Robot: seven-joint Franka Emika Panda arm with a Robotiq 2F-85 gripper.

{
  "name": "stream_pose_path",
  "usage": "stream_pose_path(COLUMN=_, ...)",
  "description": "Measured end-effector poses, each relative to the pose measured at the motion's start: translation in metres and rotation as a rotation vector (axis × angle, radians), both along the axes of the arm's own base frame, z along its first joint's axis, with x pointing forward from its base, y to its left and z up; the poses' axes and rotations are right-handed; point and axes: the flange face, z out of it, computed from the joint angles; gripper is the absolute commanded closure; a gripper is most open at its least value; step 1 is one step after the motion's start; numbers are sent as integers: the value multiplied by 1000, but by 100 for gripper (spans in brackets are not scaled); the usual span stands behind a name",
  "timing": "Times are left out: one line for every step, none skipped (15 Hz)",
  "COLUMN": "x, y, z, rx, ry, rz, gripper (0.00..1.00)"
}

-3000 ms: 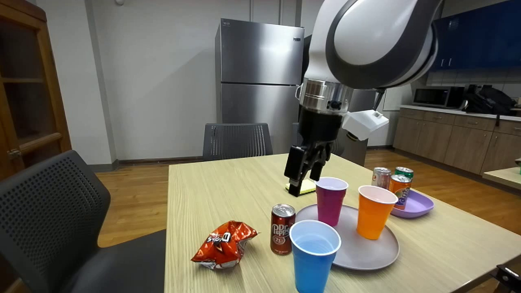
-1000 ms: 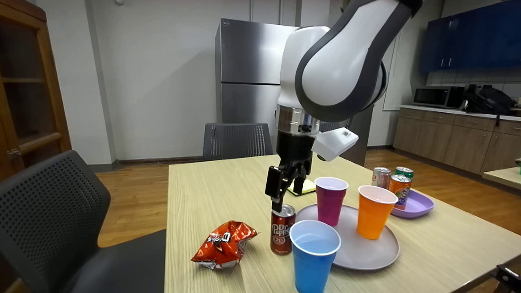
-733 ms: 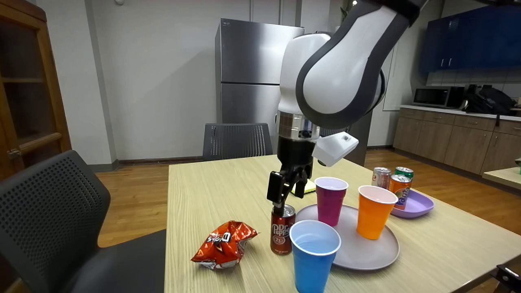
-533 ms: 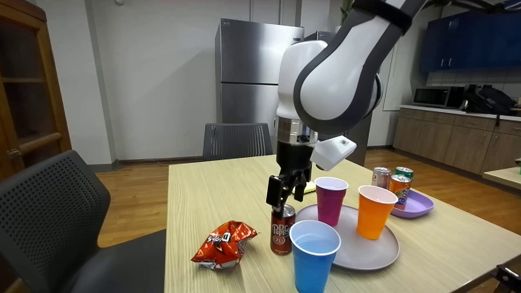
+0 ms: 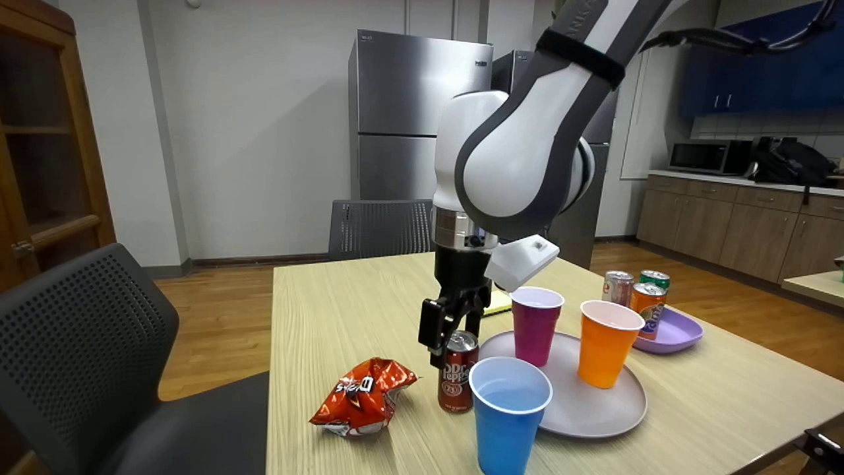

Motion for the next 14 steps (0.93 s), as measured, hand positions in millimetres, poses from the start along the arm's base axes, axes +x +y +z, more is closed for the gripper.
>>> stream_pose_path(x=2, y=2, z=-3, rx=0, ry=2, rz=1, gripper=0)
stream_pose_path(x=4, y=3, z=-5, rx=0, ry=3, rz=2, gripper=0)
stream_pose_path(x=5, y=4, z=-7, rx=0, ry=4, rz=3, gripper=0)
stream_pose_path(x=7, y=5, z=-9, rx=0, ry=5, rz=3, gripper=0)
stream_pose_path(x=8, y=6, z=-11, rx=0, ry=6, rz=3, gripper=0)
stream_pose_path(x=9, y=7, z=-12, rx=0, ry=7, rz=3, gripper=0)
stream_pose_path(x=9, y=7, z=-13, rx=0, ry=8, rz=3, gripper=0)
stream_pose_path(x=9, y=7, z=-15, rx=-1, ry=10, rz=3, gripper=0)
stream_pose_path(x=9, y=6, z=-15, rx=-2, ry=12, rz=3, gripper=0)
stream_pose_path(x=9, y=6, z=-16, rx=-2, ry=13, rz=2, gripper=0)
stream_pose_path(x=9, y=6, z=-17, rx=-3, ry=14, rz=2, gripper=0)
stream_pose_path(x=9, y=5, z=-17, rx=-4, ry=14, rz=1, gripper=0)
stream_pose_path(x=9, y=4, z=-17, rx=-5, ry=14, rz=-1, gripper=0)
stream_pose_path(x=10, y=3, z=-17, rx=-5, ry=14, rz=-2, gripper=0)
